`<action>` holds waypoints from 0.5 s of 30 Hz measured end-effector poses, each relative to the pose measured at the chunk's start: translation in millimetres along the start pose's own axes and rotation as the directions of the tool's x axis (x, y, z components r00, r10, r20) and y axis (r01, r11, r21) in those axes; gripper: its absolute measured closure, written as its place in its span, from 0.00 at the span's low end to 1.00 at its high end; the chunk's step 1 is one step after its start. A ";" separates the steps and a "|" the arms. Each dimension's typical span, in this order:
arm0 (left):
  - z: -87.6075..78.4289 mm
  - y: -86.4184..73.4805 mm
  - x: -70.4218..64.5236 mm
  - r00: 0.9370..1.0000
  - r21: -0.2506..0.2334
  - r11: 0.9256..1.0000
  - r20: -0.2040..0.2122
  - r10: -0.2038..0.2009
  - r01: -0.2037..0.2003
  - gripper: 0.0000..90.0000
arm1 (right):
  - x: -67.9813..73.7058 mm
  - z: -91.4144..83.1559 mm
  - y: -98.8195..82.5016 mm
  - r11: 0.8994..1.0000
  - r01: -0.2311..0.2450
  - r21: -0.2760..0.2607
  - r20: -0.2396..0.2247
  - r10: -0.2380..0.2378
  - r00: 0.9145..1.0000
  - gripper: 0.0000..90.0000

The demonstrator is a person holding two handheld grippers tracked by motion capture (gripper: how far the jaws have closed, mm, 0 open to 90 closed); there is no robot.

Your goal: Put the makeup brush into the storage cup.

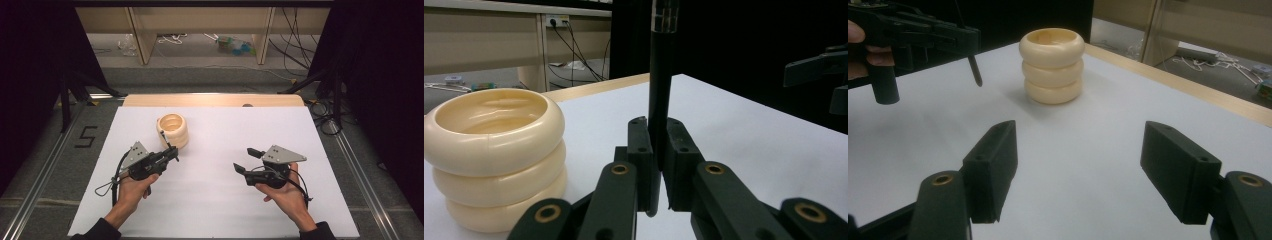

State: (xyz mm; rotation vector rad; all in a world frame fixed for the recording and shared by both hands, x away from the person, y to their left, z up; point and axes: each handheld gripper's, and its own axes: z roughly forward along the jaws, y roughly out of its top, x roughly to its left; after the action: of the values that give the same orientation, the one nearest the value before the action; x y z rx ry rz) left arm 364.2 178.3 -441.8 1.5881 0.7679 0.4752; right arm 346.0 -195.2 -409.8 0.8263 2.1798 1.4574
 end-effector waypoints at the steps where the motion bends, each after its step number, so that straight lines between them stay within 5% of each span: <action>1: -0.1 0.3 0.7 1.000 0.000 1.000 -0.003 0.001 -0.001 0.93 | -0.3 -1.1 -1.0 1.000 0.002 -0.001 0.003 -0.002 1.000 0.36; 15: 0.2 2.7 6.7 1.000 -0.005 1.000 -0.026 -0.006 0.006 0.93 | -1.2 -12.9 -12.7 1.000 -0.013 -0.021 0.010 0.013 1.000 0.35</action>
State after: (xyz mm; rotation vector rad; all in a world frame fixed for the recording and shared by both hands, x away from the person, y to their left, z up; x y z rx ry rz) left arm 369.6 182.9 -440.0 1.5774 0.7908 0.4938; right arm 335.7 -208.6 -416.6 0.8404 2.1520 1.4775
